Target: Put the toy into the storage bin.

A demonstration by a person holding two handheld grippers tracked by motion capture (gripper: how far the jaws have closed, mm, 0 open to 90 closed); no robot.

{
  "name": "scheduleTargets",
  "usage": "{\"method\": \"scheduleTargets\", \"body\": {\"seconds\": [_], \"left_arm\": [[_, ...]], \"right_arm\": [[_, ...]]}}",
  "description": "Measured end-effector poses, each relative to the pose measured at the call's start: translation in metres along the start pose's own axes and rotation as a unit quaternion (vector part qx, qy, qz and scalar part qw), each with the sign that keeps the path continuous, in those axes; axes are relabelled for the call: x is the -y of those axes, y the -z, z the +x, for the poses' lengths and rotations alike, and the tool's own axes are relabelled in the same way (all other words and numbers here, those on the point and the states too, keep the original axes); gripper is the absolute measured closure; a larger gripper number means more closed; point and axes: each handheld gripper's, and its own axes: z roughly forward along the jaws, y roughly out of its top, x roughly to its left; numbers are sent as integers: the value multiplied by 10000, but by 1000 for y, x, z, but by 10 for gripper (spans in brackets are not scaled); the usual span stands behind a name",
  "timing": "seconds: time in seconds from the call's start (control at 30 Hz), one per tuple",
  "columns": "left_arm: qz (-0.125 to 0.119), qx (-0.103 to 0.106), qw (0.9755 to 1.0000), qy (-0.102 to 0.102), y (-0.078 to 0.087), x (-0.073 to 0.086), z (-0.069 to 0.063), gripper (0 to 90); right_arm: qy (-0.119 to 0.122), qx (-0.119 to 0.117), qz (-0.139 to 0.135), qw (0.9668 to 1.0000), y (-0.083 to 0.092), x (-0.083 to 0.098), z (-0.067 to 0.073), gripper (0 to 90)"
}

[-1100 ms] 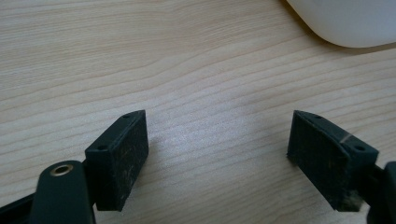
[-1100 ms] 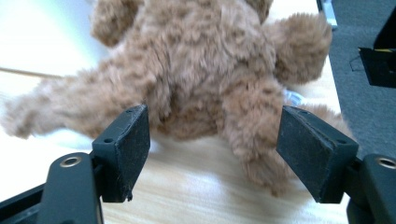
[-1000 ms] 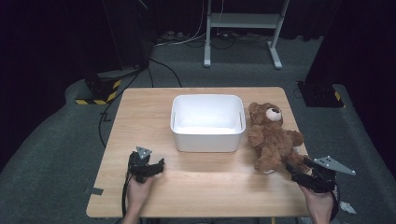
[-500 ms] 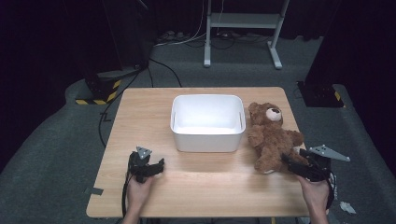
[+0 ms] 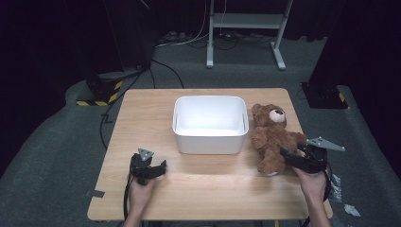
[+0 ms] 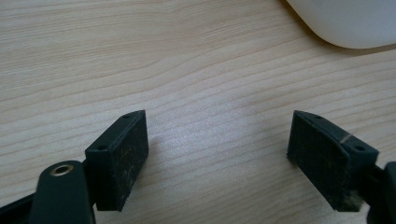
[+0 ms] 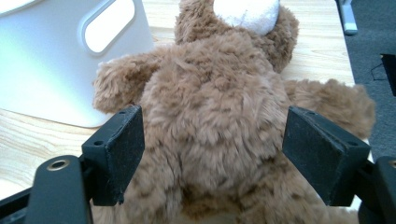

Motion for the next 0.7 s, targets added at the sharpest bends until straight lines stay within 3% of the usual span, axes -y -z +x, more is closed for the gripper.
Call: {"method": "scheduleTargets", "body": {"seconds": [0.7], "left_arm": [[8, -6, 10000, -22, 1, 0, 0, 204]], "right_arm": [[-36, 100, 126, 9999, -25, -24, -1, 185]]}}
